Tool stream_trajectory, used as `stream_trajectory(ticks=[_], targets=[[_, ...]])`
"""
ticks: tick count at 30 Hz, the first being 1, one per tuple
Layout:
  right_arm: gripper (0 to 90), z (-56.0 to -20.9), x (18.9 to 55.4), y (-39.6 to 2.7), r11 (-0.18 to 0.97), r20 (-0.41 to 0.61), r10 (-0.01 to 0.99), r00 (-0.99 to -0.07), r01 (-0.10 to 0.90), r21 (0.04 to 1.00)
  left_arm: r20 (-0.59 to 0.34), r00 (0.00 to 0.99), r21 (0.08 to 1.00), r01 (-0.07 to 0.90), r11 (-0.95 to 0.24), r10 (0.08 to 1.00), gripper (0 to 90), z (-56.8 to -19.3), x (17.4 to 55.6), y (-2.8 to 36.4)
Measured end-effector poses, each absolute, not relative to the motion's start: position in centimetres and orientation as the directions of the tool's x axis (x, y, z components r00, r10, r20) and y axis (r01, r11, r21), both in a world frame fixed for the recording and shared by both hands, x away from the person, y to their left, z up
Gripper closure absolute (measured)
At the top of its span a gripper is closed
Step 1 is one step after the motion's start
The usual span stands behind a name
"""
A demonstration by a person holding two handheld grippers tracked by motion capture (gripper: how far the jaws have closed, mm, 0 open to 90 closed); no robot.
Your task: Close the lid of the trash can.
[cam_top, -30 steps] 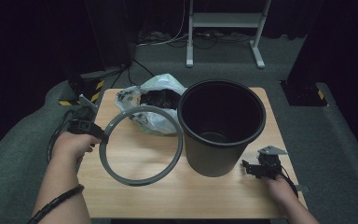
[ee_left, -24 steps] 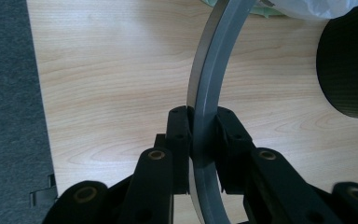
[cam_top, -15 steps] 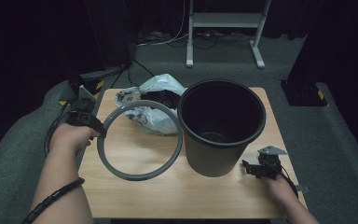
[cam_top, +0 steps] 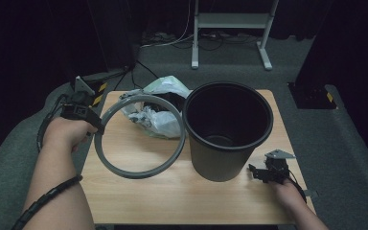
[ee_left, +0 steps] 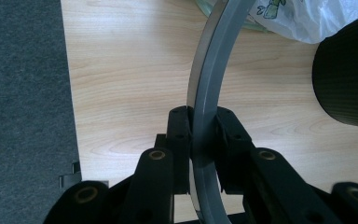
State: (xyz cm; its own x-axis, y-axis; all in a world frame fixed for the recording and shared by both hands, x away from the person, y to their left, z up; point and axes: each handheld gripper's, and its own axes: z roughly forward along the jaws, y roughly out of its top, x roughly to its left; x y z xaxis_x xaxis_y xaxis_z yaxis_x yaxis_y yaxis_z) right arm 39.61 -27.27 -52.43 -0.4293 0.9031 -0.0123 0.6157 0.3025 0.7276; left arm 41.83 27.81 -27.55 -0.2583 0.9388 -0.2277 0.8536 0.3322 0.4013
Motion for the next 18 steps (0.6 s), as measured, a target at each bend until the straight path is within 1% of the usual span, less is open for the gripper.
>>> stream_trajectory(ticks=[6,7,14,15,18], targets=[[14.4,-52.4,39.6,-27.3,0.304,-0.013,0.903,-0.430,0.615,0.728,-0.236,-0.259,0.389,0.858,0.336,0.936,77.5,-27.2,41.8,28.0],[14.4,-52.4,39.6,-27.3,0.304,-0.013,0.903,-0.430,0.615,0.728,-0.244,-0.275,0.400,0.845,0.355,0.930,77.5,-27.2,41.8,28.0],[14.4,-52.4,39.6,-27.3,0.305,-0.013,0.902,-0.431,0.614,0.728,-0.248,-0.278,0.396,0.845,0.360,0.928,77.6,-26.4,41.4,28.7],[14.4,-52.4,39.6,-27.3,0.304,-0.013,0.902,-0.431,0.615,0.728,-0.249,-0.292,0.414,0.830,0.374,0.923,77.6,-26.3,41.4,28.7],[14.3,-52.4,39.7,-27.3,0.307,-0.015,0.901,-0.433,0.613,0.728,-0.251,-0.292,0.415,0.829,0.375,0.923,77.6,-25.8,41.2,28.9]])
